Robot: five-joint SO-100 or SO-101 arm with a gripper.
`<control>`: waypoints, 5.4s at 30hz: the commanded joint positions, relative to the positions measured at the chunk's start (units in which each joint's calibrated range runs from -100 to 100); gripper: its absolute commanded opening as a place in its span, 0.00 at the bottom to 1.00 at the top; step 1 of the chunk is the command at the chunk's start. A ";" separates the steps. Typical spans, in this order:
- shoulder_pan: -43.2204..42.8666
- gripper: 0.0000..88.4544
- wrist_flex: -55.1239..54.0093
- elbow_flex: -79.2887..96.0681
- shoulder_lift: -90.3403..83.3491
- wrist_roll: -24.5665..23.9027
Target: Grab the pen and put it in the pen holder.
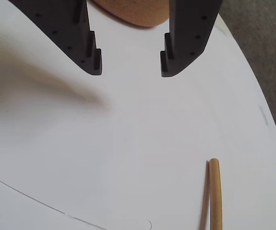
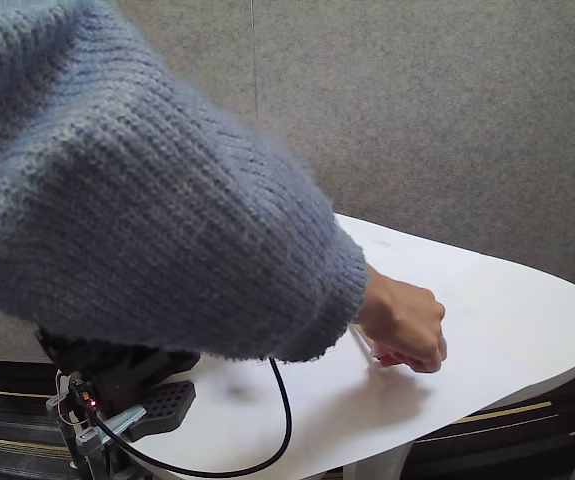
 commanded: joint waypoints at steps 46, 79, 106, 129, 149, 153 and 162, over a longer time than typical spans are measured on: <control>0.41 0.19 0.08 0.00 -0.08 0.20; 0.41 0.19 0.08 0.00 -0.08 0.20; -0.10 0.19 0.00 0.09 -0.08 0.15; 0.12 0.19 0.00 0.00 -0.08 0.15; 0.70 0.19 -2.80 -6.05 0.57 0.20; 0.85 0.19 -2.80 -10.92 0.74 0.20; 3.41 0.19 -2.80 -25.45 1.63 0.20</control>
